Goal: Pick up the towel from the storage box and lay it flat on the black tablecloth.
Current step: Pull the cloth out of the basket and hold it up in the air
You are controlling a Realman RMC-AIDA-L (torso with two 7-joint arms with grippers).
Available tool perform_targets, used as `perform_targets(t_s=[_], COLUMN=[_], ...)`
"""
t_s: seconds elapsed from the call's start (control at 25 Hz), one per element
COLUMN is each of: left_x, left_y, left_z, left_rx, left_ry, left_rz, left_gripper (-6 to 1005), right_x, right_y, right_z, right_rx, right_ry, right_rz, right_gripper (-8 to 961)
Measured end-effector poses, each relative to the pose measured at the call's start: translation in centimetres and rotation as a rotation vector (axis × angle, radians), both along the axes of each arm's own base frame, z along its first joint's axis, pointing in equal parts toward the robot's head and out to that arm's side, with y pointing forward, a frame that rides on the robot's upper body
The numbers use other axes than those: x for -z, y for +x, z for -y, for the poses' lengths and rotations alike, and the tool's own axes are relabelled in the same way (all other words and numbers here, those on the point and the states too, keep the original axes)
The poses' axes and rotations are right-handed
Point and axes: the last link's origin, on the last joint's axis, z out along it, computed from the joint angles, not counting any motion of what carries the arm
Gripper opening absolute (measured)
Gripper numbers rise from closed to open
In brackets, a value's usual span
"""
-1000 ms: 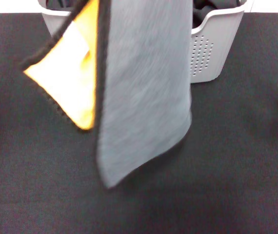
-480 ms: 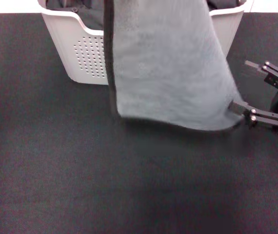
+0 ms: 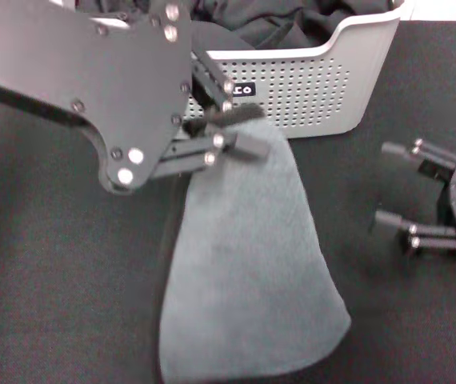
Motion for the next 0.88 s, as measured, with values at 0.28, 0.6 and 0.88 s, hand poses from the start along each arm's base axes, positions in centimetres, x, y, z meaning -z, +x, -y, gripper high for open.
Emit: perform_targets(t_s=[0.28,0.6,0.88], left_x=[1.1,0.4,0.7], left_y=[0.4,1.5,2.5], left_z=[0.2,1.5,1.6], left_rx=[0.042,0.129,0.187], left_ry=[-0.058,-0.136,-0.149], left_rz=[-0.055,0.021,0.054], left_gripper=[23,23,23], right_x=[-0.2,-0.8,3.4], right_y=[-0.2,-0.3,-3.7], right_z=[-0.8,-3.3,-4.3], right_rx=[-0.03,-0.009,-0.167], right_ry=[-0.022,0.058,-0.064], right_rz=[0.066,0.135,0.272], right_gripper=[886,886,867])
